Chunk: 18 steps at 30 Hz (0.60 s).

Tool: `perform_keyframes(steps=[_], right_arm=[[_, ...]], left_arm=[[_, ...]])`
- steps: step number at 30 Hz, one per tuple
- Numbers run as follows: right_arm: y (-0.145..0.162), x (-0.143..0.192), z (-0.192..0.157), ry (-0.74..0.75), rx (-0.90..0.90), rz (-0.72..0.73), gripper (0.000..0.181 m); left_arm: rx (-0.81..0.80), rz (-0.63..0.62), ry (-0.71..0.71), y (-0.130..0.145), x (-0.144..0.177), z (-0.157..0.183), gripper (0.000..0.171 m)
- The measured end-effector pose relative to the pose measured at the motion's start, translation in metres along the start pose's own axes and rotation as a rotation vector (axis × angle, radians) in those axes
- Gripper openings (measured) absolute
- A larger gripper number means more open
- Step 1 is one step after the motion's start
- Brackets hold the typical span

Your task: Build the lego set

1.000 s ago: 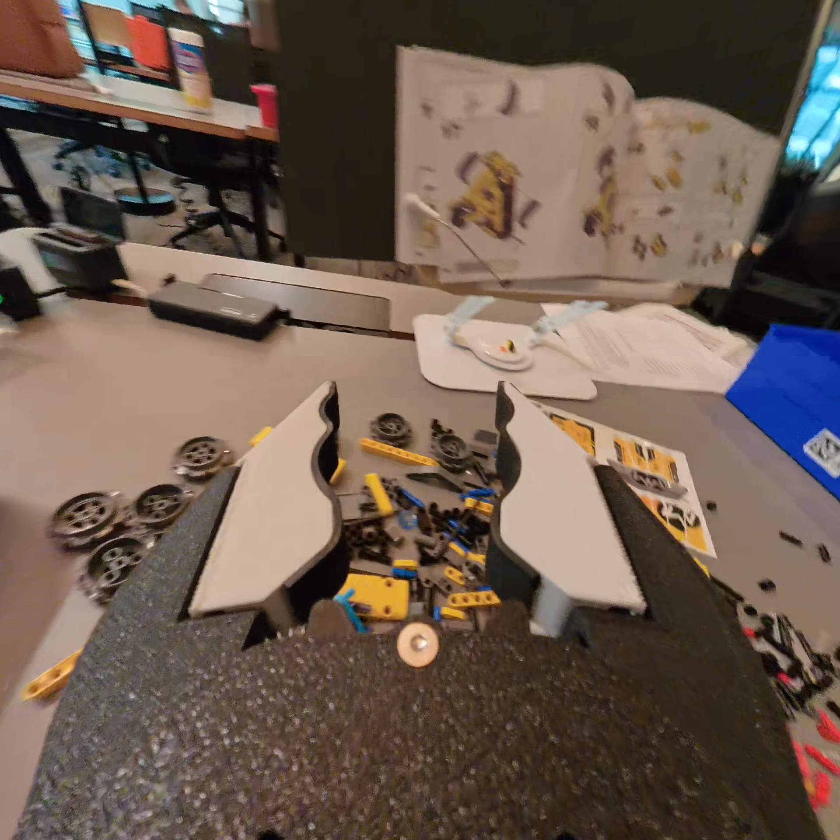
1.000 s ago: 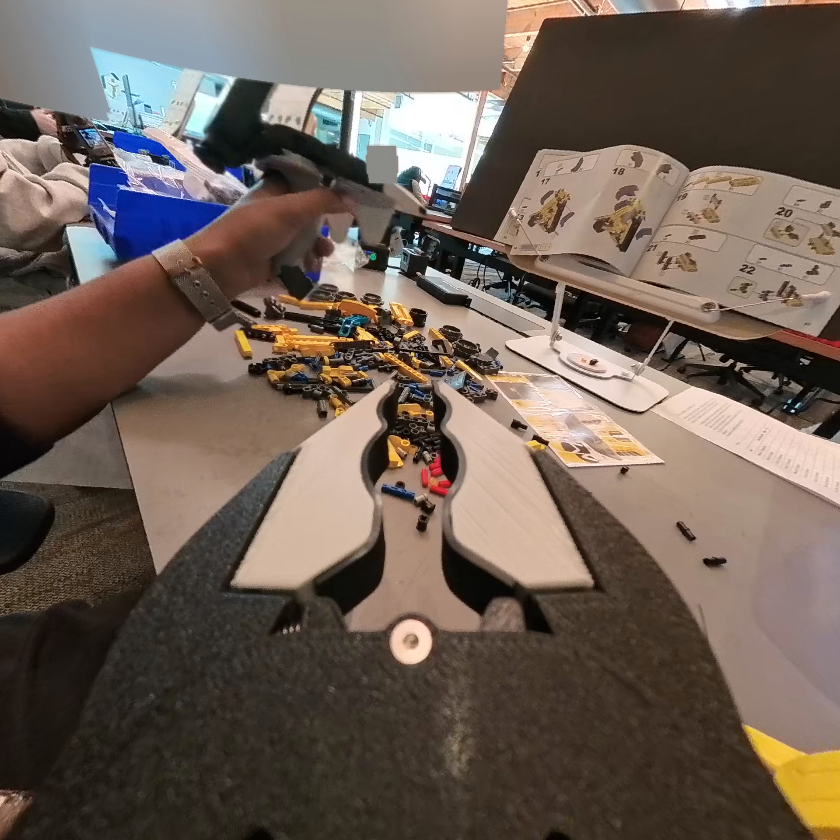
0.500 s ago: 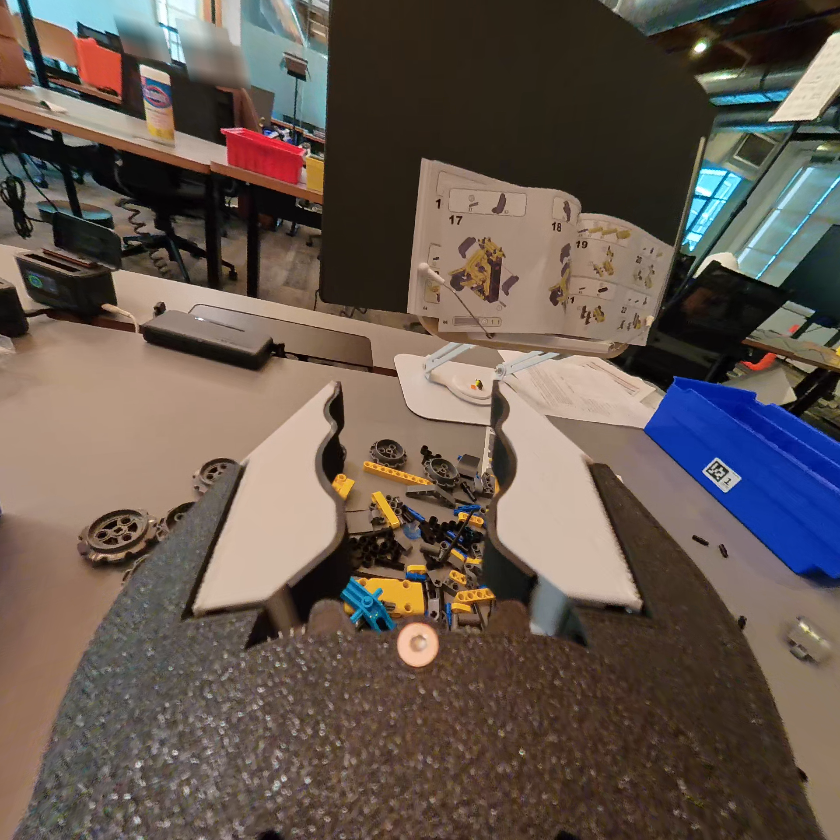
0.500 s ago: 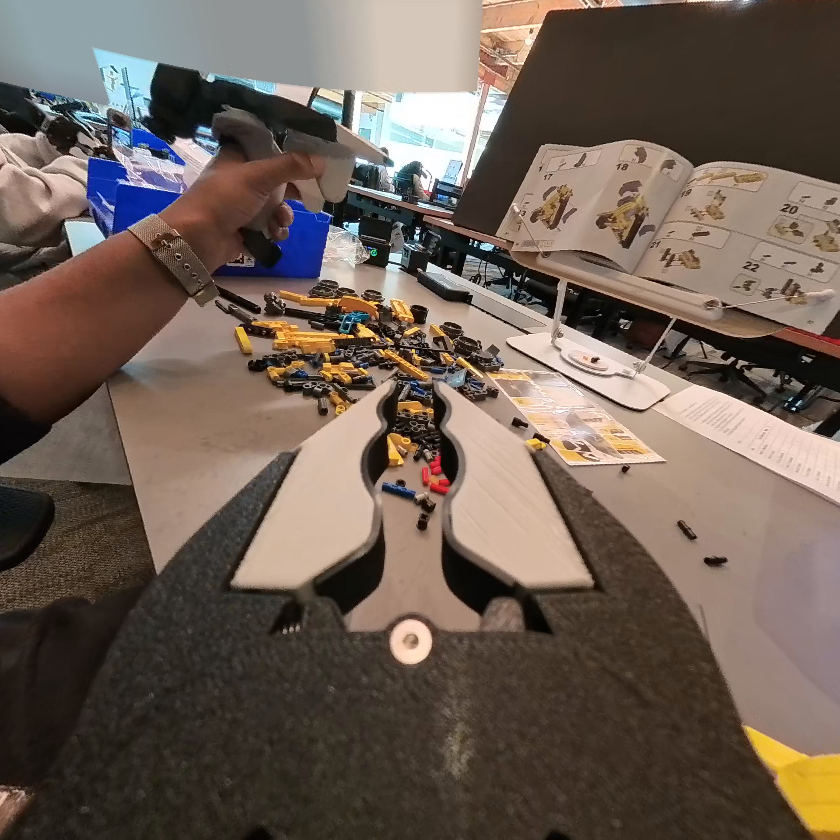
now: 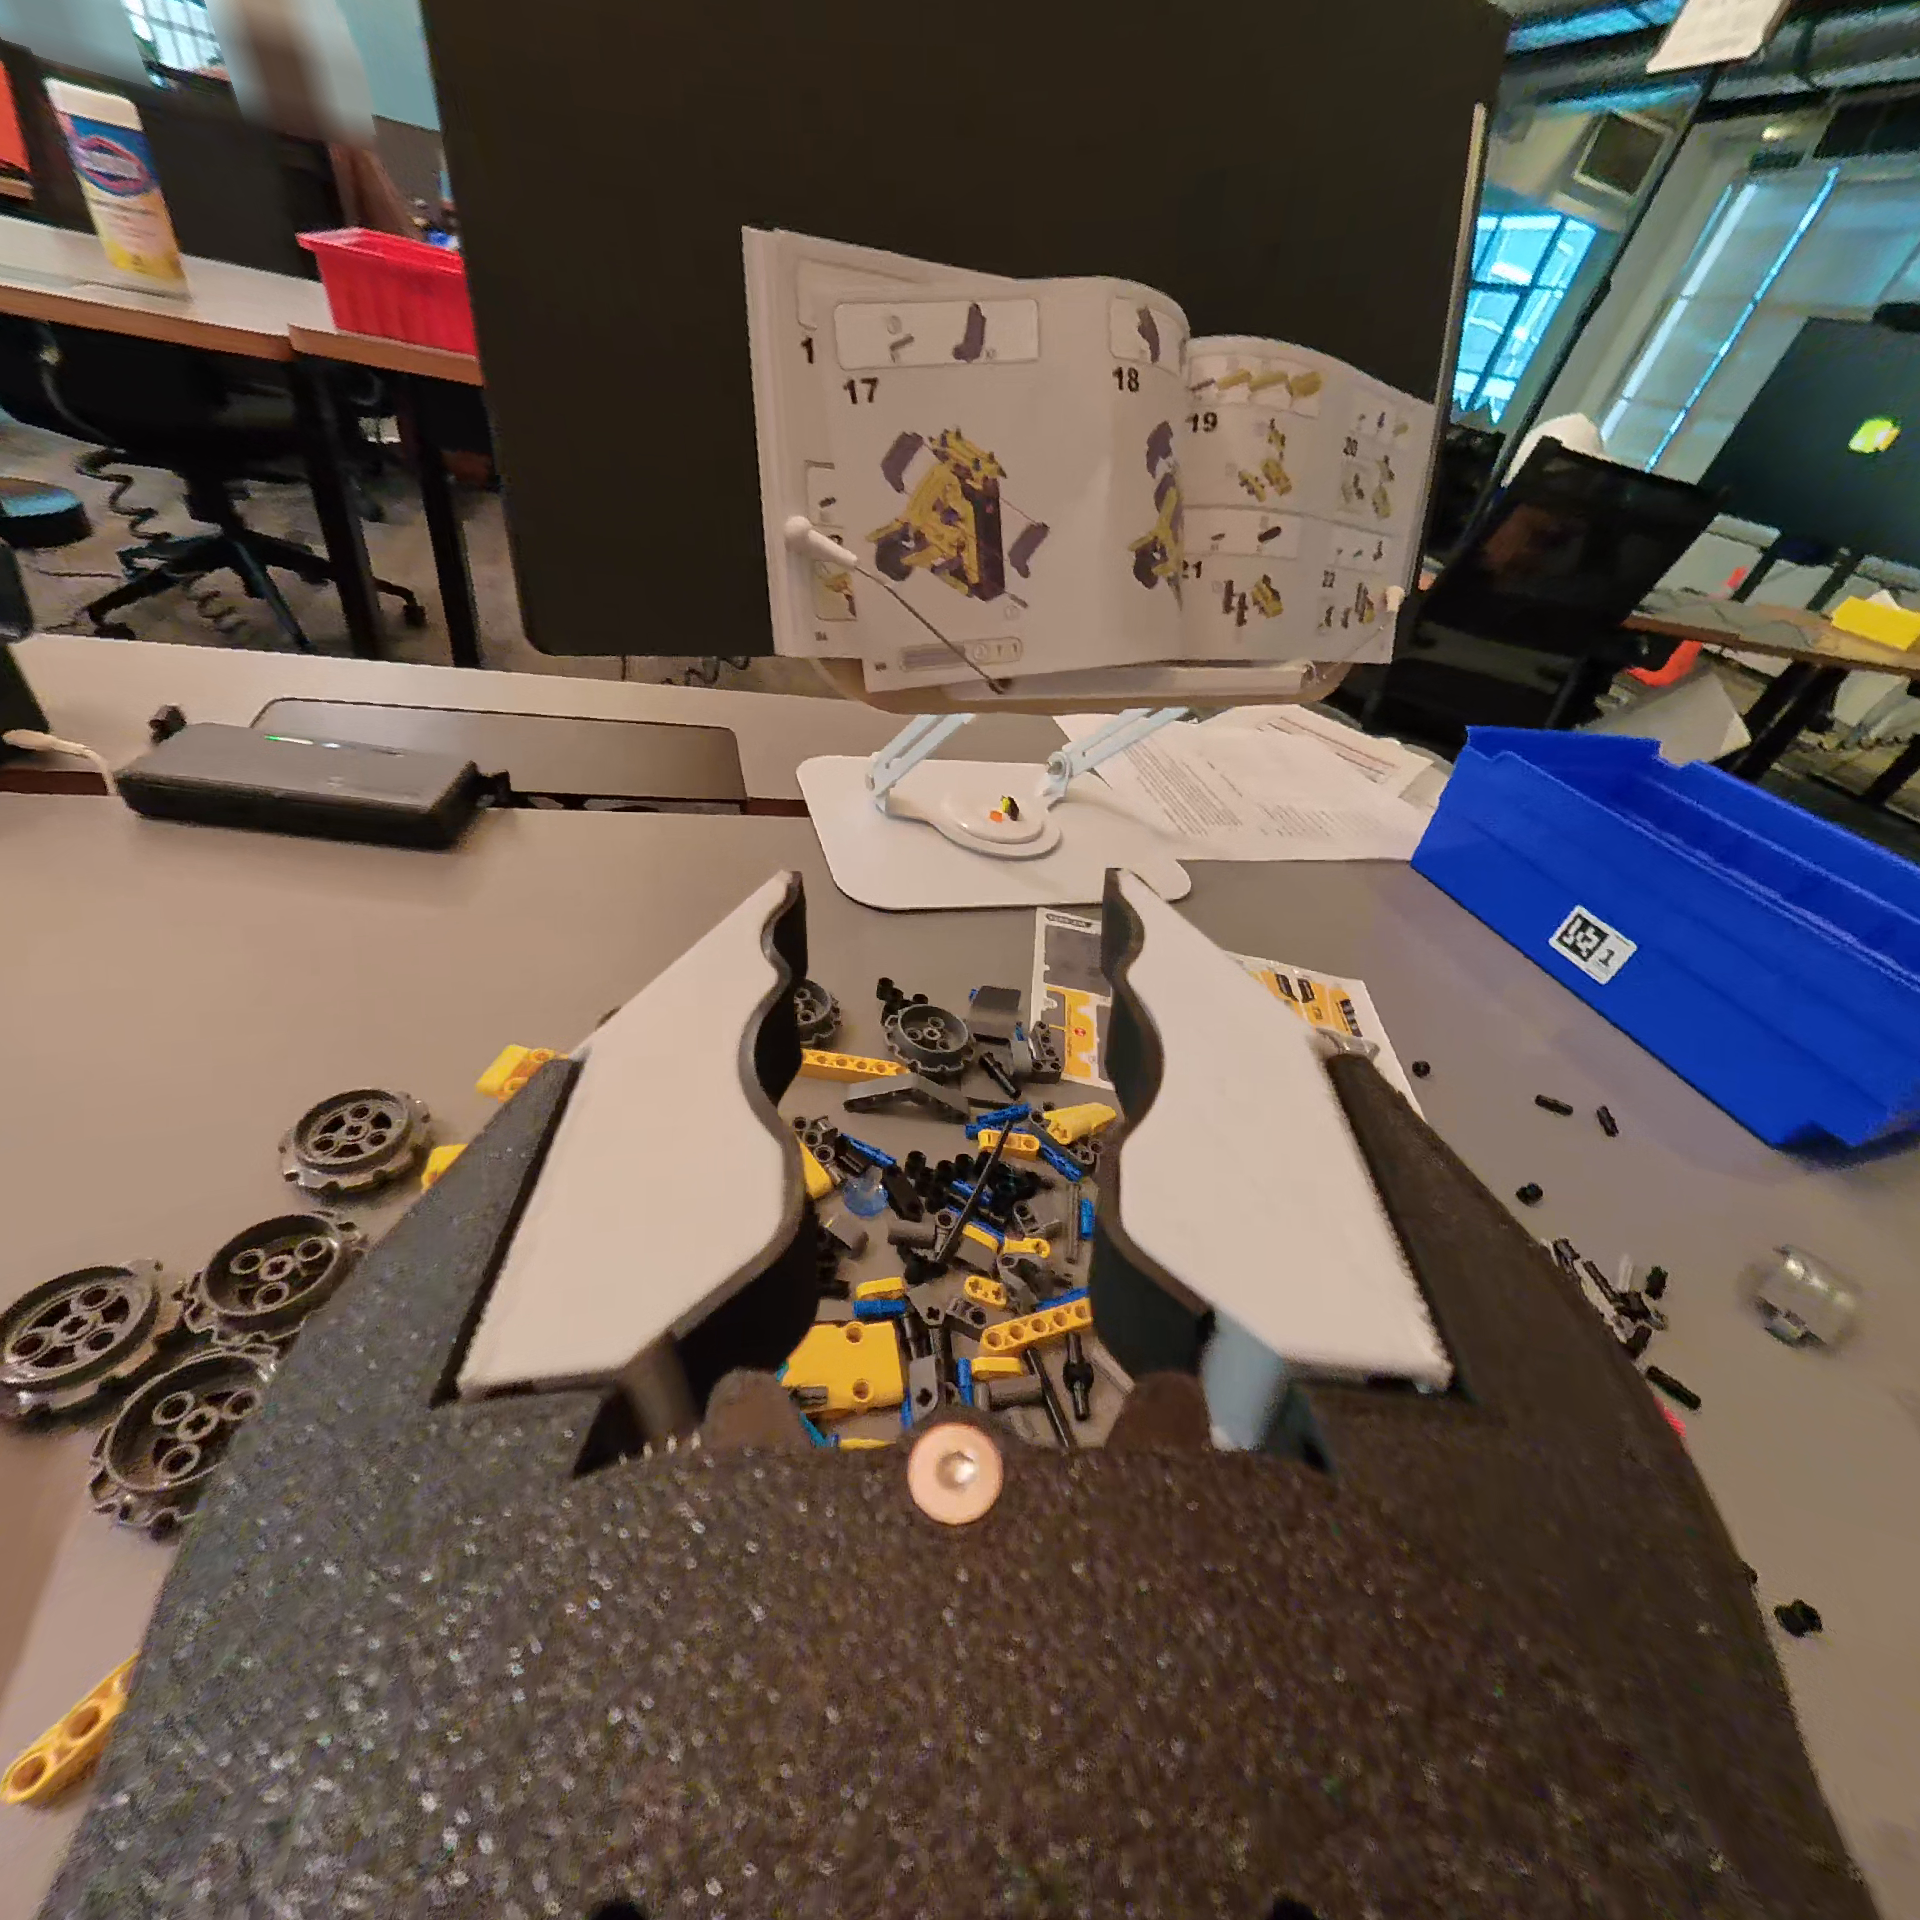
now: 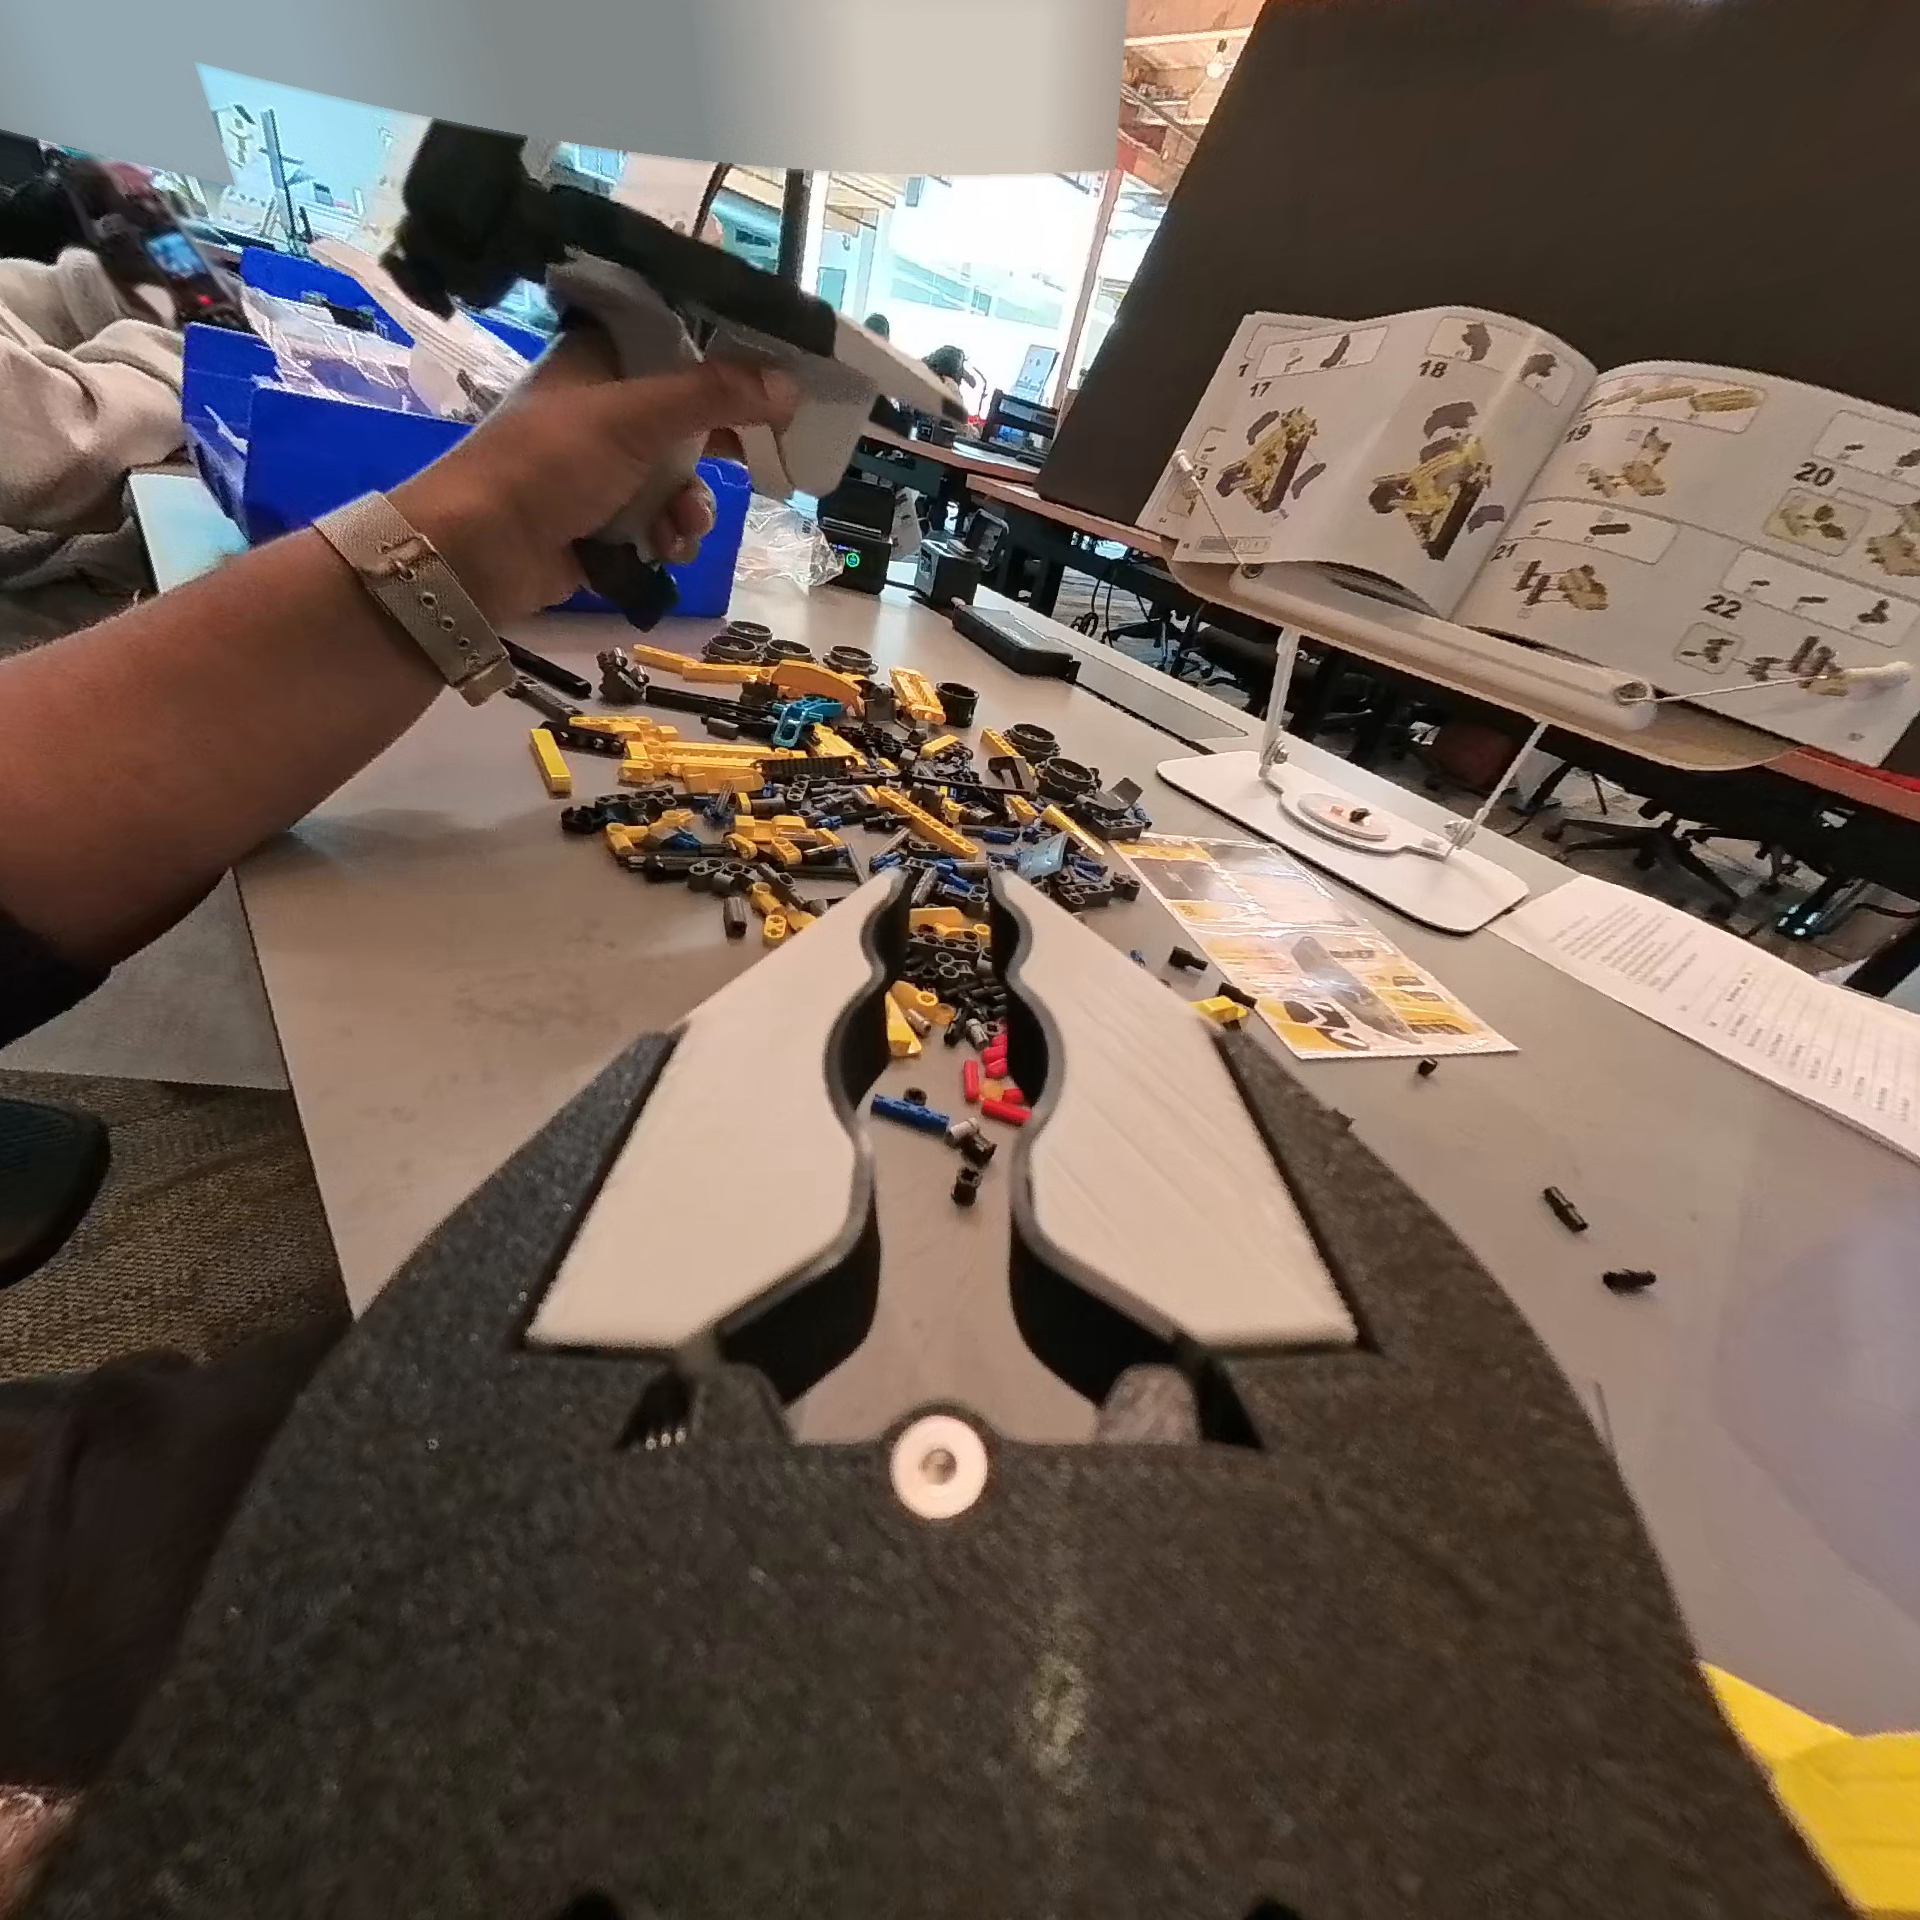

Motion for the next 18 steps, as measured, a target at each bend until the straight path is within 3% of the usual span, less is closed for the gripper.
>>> perform_keyframes(steps=[14,18], right_arm=[[-0.0004,0.0009,-0.0002,-0.003,-0.001,0.008,0.014],[-0.0004,0.0007,-0.0006,-0.003,0.002,0.007,0.014]], left_arm=[[-0.024,0.020,0.035,0.0006,-0.0015,0.0056,0.057],[-0.049,0.084,-0.003,-0.0046,0.0042,0.0067,0.057]])
Point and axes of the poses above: each gripper's, where its closed fingertips meet, x back along the fingers, y out of its underside, z = x × y across the jaws, the point moved 10 cm from there along x, back along the fingers, and after that the axes turned 6 degrees about z, right-handed, at the moved point
